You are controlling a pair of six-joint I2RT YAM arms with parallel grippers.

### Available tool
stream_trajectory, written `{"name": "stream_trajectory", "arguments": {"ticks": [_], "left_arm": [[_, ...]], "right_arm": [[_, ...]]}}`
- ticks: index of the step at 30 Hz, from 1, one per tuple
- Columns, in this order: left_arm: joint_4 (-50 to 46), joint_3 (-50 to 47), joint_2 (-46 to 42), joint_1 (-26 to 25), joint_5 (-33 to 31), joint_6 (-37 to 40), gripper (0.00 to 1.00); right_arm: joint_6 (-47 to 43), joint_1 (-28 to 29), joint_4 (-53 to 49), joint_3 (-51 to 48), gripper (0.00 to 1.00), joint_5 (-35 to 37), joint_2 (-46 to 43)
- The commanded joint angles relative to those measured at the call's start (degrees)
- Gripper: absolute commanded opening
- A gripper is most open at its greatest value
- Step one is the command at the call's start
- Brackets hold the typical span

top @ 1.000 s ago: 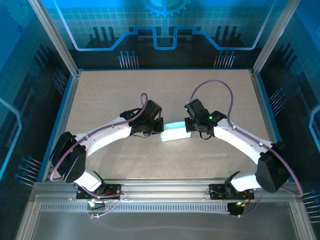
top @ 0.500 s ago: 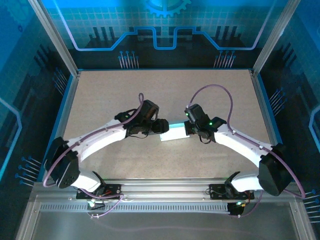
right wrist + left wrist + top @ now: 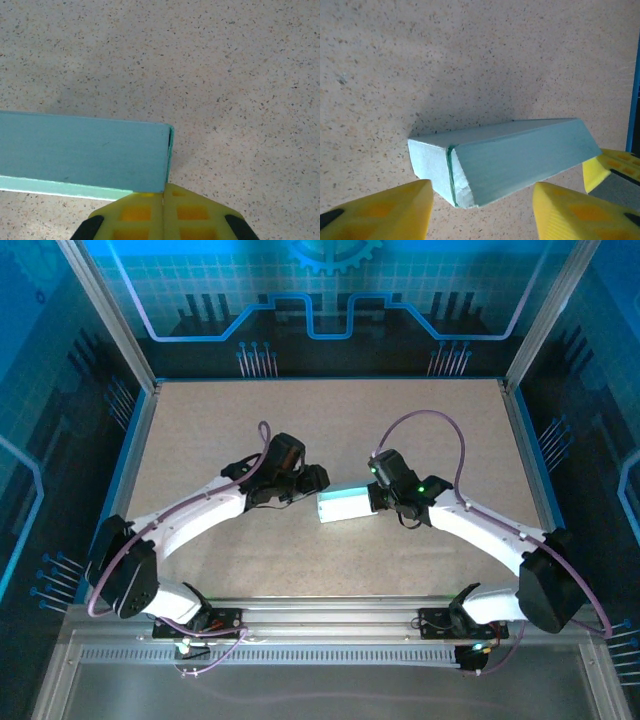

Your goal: Fold the paper box

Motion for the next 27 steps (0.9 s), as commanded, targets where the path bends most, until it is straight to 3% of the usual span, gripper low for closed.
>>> {"name": "stream_trajectory", "arguments": {"ticks": [1,9,11,15,19,24,27], "left_arm": [[1.84,-2.28,1.28,0.13,1.69,-1.88,0.51],[2.89,-6.14,3.02,0.17,2.03,-2.14,0.39],[2.45,-6.34,3.30,0.19,1.34,-1.87,0.38],[2.06,-6.24,3.18,0.26,0.79,-1.32,0.37],[2.05,-6.24,3.33,0.24,0.52,-0.74,0.36],[2.20,-6.50,3.43,0.27,0.96,-0.43,0.35],[2.19,-6.68,3.41,0.24,1.17,-0.11,0.35]], "right_arm": [[-0.35,0.95,-0.85,-0.88,0.00,0.51,-1.01],[-0.96,1.01,-1.11,-0.37,0.01,-0.81,-1.34],[-1.25,0.97,-0.88,-0.18,0.11,-1.12,-2.33],[-2.28,0.91,1.67,-0.88,0.48,-3.58,-6.70],[0.30,-1.45,5.28,-2.60,0.70,-10.61,-9.16],[7.79,-8.02,3.02,1.02,0.74,-21.84,-3.58],[9.83,-10.34,0.18,2.83,0.69,-25.41,0.31]]}}
